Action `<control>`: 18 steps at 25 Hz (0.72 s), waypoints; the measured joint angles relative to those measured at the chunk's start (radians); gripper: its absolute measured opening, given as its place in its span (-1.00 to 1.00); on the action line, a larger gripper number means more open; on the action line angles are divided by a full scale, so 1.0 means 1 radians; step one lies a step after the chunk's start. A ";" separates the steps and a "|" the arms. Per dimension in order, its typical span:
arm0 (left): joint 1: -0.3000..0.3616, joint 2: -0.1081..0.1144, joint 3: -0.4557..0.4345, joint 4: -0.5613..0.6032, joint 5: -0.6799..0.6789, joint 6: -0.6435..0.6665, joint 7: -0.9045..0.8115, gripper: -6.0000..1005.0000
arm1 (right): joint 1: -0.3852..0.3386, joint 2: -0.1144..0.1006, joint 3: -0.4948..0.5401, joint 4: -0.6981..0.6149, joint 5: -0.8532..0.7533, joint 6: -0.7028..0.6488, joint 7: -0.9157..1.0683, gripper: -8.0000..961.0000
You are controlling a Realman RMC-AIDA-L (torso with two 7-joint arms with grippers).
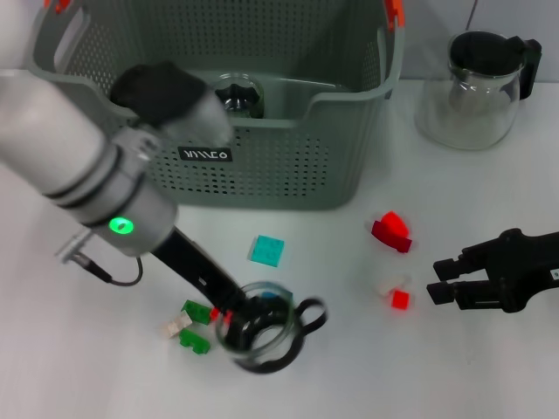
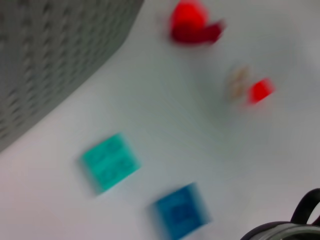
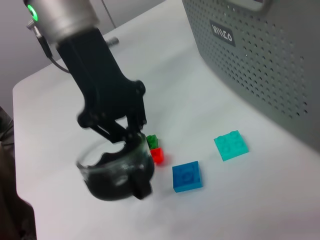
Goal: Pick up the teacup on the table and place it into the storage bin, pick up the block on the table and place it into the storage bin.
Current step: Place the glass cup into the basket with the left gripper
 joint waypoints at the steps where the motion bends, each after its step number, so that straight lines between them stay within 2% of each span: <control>1: -0.003 0.003 -0.071 -0.009 -0.035 0.034 0.046 -0.90 | -0.001 0.000 0.000 0.000 0.000 0.000 0.000 -0.13; 2: -0.016 0.023 -0.248 -0.073 -0.148 0.139 0.172 -0.90 | -0.002 0.000 0.000 0.000 0.000 0.000 -0.001 -0.13; 3: -0.016 0.023 -0.248 -0.073 -0.148 0.139 0.172 -0.90 | -0.002 0.000 0.000 0.000 0.000 0.000 -0.001 -0.13; 5: -0.034 0.063 -0.406 -0.168 -0.290 0.234 0.269 -0.90 | -0.002 0.000 0.000 0.000 0.000 0.000 -0.002 -0.13; 7: -0.041 0.104 -0.535 -0.236 -0.417 0.276 0.305 -0.90 | -0.002 0.001 0.000 0.000 0.000 0.000 -0.003 -0.13; 9: -0.038 0.133 -0.653 -0.269 -0.546 0.280 0.295 -0.90 | -0.001 0.004 0.000 0.000 0.000 0.000 -0.006 -0.13; 11: -0.032 0.150 -0.737 -0.265 -0.627 0.239 0.246 -0.90 | -0.003 0.006 0.000 0.000 0.000 0.000 -0.009 -0.13; 14: -0.042 0.173 -0.775 -0.235 -0.665 0.115 0.163 -0.90 | -0.003 0.006 0.000 0.000 0.001 -0.002 -0.009 -0.13; 16: -0.059 0.185 -0.735 -0.195 -0.645 -0.009 0.122 -0.90 | -0.003 0.007 0.000 0.000 0.003 -0.002 -0.010 -0.13; 18: -0.076 0.186 -0.662 -0.150 -0.605 -0.139 0.094 -0.90 | -0.003 0.010 0.000 0.000 0.005 -0.002 -0.015 -0.13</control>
